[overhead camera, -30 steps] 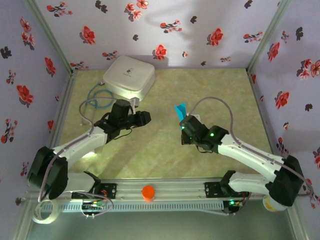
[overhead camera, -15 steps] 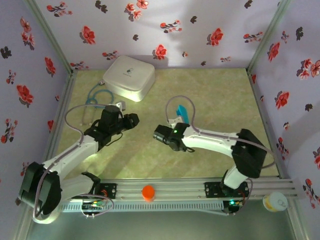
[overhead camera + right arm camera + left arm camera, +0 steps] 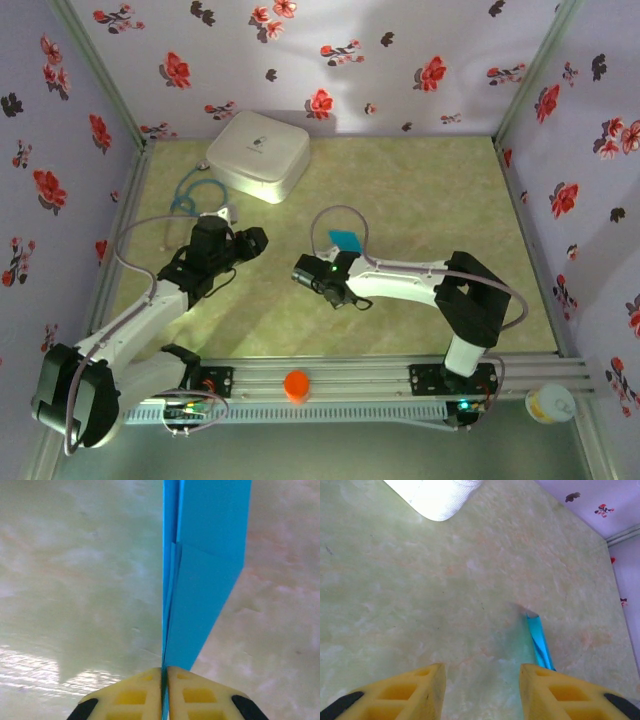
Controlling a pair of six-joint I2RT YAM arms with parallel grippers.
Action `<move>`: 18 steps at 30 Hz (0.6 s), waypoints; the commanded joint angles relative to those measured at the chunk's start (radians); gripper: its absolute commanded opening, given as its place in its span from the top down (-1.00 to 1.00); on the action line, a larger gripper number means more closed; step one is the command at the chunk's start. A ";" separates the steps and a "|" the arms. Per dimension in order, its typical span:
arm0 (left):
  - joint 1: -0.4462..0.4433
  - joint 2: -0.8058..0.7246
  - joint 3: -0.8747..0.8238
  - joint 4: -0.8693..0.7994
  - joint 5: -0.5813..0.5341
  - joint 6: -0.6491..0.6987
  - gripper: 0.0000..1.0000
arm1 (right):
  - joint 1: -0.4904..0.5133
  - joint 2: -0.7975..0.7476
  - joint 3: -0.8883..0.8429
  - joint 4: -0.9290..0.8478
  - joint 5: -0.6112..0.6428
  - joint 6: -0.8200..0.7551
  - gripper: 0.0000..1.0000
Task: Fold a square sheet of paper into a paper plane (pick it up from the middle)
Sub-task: Turn over the paper at the center of the table, then move the paper to the center of the table.
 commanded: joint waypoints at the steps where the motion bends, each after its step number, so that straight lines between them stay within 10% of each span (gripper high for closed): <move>1: 0.008 0.007 0.000 -0.009 0.013 -0.018 0.15 | 0.005 -0.043 -0.032 0.073 -0.125 -0.038 0.66; 18: 0.007 0.148 0.053 0.036 0.150 -0.055 0.31 | -0.294 -0.387 -0.384 0.536 -0.523 0.122 0.48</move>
